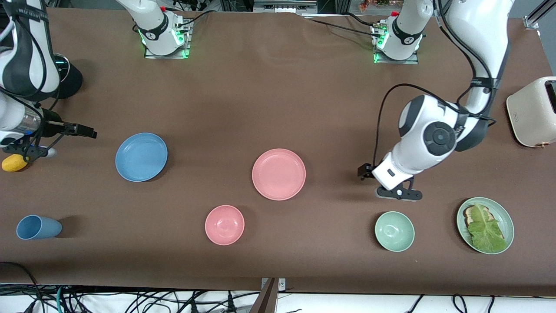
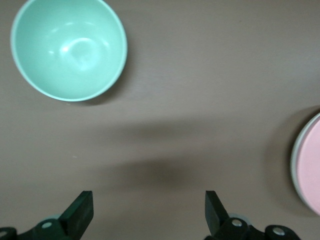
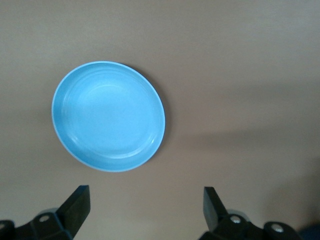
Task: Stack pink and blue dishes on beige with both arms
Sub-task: 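Raise the left gripper away while the right gripper reaches the blue plate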
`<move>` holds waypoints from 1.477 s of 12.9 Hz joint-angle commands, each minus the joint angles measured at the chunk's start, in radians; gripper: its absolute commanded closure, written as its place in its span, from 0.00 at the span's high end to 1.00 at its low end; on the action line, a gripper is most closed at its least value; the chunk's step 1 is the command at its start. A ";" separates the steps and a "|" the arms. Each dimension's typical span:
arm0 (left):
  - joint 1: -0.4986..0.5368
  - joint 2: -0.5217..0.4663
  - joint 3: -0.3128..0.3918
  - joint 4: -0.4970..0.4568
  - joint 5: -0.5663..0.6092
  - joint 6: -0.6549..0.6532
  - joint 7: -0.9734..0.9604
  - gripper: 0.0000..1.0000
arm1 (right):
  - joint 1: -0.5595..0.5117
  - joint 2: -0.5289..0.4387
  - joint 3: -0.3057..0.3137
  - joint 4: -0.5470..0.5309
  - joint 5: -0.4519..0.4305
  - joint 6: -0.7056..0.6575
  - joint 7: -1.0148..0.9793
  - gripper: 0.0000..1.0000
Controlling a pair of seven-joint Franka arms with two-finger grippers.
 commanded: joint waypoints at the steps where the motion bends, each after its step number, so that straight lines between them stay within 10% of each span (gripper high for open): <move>1: 0.004 -0.039 0.081 -0.011 -0.083 -0.048 0.205 0.99 | -0.005 0.059 -0.030 -0.054 0.136 0.109 -0.155 1.00; 6: 0.004 -0.055 0.209 -0.010 -0.129 -0.082 0.391 0.99 | -0.068 0.249 -0.036 -0.025 0.466 0.192 -0.462 1.00; 11: 0.004 -0.082 0.284 -0.008 -0.129 -0.126 0.399 0.99 | -0.076 0.335 -0.035 0.011 0.561 0.191 -0.500 0.95; 19: 0.008 -0.183 0.319 -0.010 -0.129 -0.214 0.388 1.00 | -0.074 0.390 -0.028 0.040 0.617 0.186 -0.572 0.27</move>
